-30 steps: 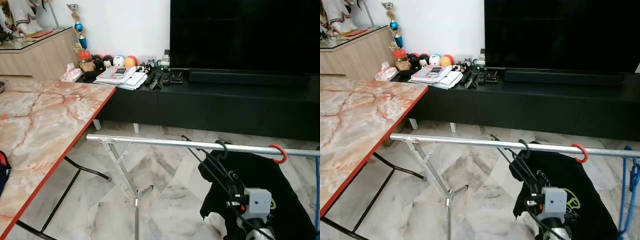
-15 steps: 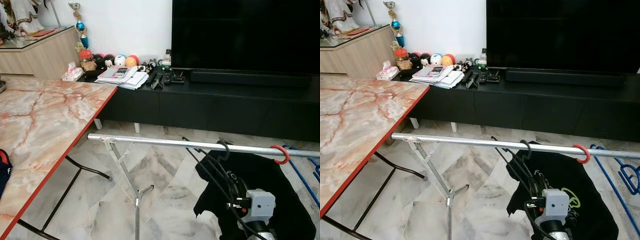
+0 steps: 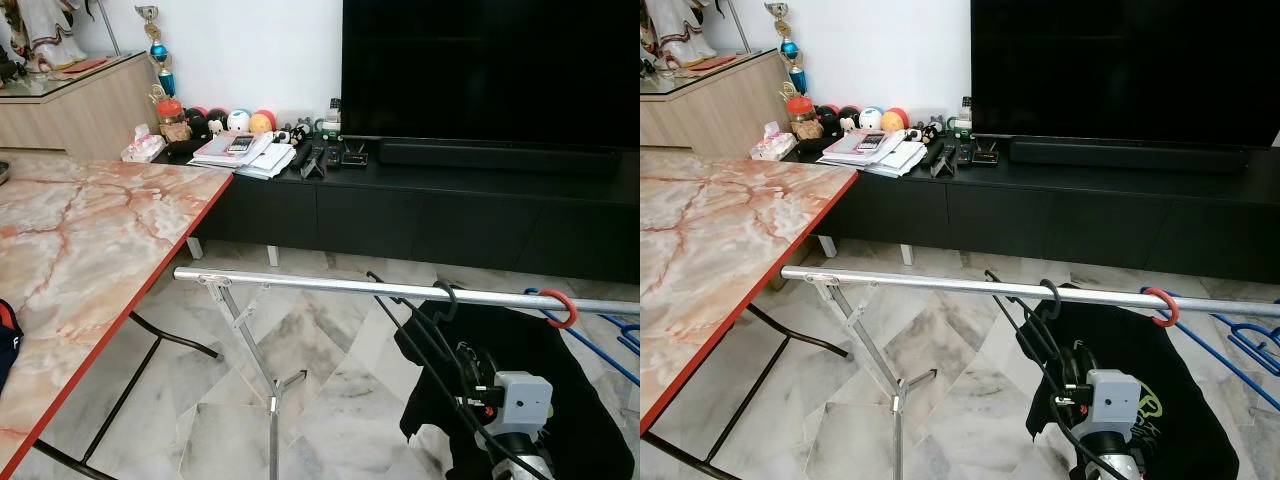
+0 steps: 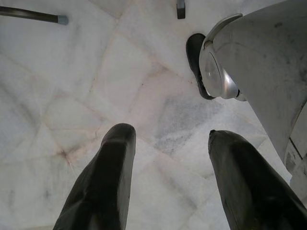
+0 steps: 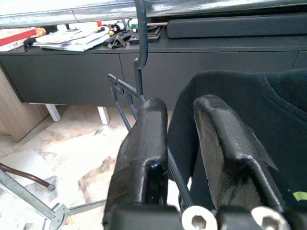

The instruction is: Hang hanger

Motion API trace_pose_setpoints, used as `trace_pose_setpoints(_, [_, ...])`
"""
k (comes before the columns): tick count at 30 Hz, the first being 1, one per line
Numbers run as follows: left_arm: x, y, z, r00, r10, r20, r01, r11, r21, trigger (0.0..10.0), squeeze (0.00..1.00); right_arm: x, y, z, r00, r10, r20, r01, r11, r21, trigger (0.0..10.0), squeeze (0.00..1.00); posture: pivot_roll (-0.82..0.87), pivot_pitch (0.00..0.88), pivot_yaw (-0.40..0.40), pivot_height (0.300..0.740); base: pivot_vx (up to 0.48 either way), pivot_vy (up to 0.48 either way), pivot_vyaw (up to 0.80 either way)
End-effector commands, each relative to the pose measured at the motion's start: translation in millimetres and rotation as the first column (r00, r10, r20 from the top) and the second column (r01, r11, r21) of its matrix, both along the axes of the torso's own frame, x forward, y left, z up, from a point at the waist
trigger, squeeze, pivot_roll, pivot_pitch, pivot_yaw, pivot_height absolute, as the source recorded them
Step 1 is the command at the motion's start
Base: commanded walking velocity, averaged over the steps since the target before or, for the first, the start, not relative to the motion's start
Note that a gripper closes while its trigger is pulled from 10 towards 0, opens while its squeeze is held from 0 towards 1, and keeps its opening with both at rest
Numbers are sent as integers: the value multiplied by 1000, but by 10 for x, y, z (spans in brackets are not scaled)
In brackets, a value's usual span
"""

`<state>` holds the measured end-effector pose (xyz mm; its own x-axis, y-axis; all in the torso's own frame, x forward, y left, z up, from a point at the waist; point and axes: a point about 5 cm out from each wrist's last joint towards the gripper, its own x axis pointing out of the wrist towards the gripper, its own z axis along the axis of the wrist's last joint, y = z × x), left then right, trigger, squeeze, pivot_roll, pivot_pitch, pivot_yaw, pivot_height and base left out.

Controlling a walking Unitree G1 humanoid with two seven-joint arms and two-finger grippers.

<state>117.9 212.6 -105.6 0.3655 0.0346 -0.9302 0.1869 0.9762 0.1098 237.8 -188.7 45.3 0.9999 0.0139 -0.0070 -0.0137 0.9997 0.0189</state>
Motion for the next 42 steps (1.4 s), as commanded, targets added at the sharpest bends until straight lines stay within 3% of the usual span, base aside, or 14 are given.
trace_pose_setpoints(1, [-42, 1, -13, 1000, 3, -14, -3, 1000, 1, 10000, 0, 23, 25, 14, 1000, 4, 2, -4, 1000, 6, 10000, 0, 81, 0, 29, 740, 0, 0, 0])
trace_pose_setpoints(8, [-32, -16, -12, 1000, 17, -6, -17, 1000, -10, 10000, 0, 66, 14, 2, 1000, 9, -9, -9, 1000, -3, 10000, 0, 85, 0, 18, 740, 0, 0, 0])
trace_pose_setpoints(29, [-37, -26, -15, 1000, 18, -7, -18, 1000, -17, 10000, 0, 125, 18, -11, 1000, 13, -21, -13, 1000, -14, 10000, 0, 85, 0, 17, 740, -247, 0, 0])
trace_pose_setpoints(42, [-27, -27, -12, 1000, 9, -6, -9, 1000, -16, 10000, 0, 104, -108, -126, 996, -47, -70, 46, 999, -21, 10000, 0, 72, 0, 25, 740, -229, 0, 0])
